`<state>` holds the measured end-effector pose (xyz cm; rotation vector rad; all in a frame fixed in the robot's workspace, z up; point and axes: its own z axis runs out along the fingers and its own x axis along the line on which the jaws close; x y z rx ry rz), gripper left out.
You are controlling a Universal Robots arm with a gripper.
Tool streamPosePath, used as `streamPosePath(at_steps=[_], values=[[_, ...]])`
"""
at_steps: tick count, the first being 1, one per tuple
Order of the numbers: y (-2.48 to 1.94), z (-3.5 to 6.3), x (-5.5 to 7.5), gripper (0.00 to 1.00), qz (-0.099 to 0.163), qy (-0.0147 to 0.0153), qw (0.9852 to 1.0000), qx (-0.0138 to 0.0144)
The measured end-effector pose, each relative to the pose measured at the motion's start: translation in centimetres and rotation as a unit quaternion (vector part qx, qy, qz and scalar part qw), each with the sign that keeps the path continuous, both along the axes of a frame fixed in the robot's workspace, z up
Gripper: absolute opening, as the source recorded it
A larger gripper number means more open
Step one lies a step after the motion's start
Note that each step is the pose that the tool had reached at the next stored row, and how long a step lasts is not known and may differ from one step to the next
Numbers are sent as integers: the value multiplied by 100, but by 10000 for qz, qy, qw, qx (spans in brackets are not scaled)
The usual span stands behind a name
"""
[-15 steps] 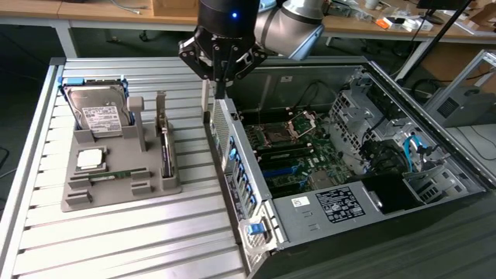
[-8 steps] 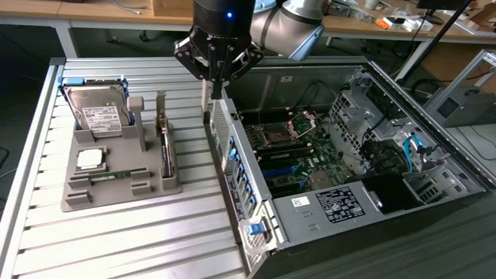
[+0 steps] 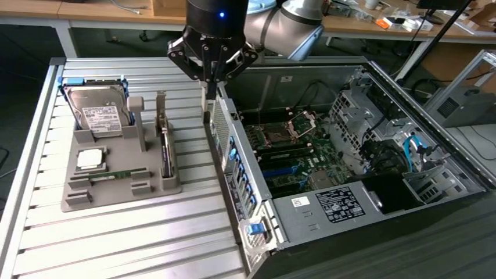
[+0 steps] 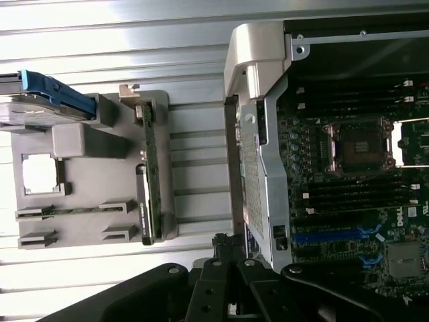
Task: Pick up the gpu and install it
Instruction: 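Reach for the gpu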
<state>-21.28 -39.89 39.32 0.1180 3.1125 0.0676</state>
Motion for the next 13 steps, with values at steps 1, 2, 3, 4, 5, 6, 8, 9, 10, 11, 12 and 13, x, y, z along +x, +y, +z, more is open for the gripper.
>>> streamPosePath(at_steps=[1, 2, 3, 4, 5, 6, 8, 9, 10, 11, 12, 13], values=[[0, 0, -14, 10, 0, 0, 10000, 0], [0, 0, -29, 10, 0, 0, 10000, 0], [0, -1, -40, 10, 0, 0, 10000, 0], [0, -1, -50, 10, 0, 0, 10000, 0], [0, -1, -60, 10, 0, 0, 10000, 0], [0, -1, -69, 10, 0, 0, 10000, 0], [0, -1, -90, 10, 0, 0, 10000, 0], [0, -1, -101, 10, 0, 0, 10000, 0], [0, -1, -111, 10, 0, 0, 10000, 0], [0, -2, -120, 10, 0, 0, 10000, 0], [0, -2, -130, 10, 0, 0, 10000, 0], [0, -2, -139, 10, 0, 0, 10000, 0]])
